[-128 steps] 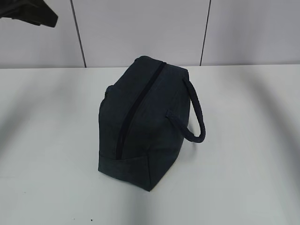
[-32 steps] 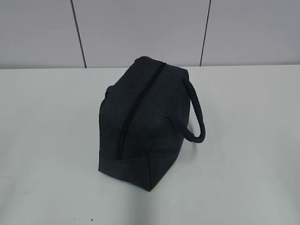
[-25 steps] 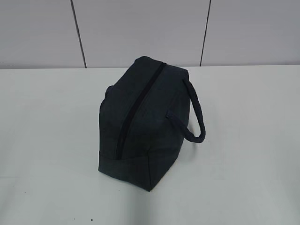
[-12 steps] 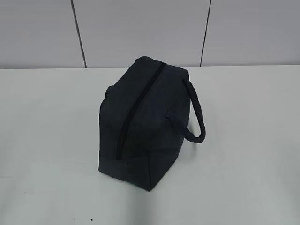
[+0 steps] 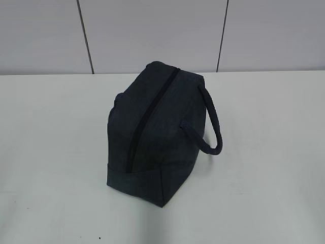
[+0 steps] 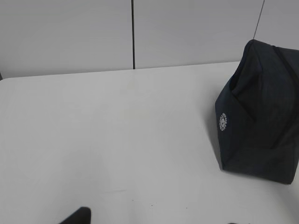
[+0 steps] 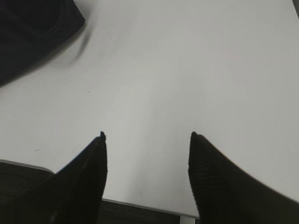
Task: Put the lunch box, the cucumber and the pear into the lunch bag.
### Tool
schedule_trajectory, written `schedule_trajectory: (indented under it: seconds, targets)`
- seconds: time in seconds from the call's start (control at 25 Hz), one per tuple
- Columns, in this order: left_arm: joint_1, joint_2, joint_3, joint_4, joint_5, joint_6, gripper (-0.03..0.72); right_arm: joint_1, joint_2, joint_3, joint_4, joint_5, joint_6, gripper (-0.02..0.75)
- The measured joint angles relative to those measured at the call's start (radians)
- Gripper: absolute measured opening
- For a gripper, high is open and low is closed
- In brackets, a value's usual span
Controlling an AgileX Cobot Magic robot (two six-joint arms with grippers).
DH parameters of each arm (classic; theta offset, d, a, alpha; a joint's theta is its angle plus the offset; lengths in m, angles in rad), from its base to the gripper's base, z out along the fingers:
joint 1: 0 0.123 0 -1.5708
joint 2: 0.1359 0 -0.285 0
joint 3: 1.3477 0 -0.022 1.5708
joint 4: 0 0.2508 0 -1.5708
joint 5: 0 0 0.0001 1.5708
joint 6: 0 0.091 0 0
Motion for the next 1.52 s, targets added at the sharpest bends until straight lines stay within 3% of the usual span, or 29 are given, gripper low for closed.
schedule_trajectory:
  seconds: [1.52]
  targets:
    - [0.029,-0.001,0.0,0.0,0.0,0.0,0.498,0.007,0.0,0.0,0.0,0.0,0.0,0.438]
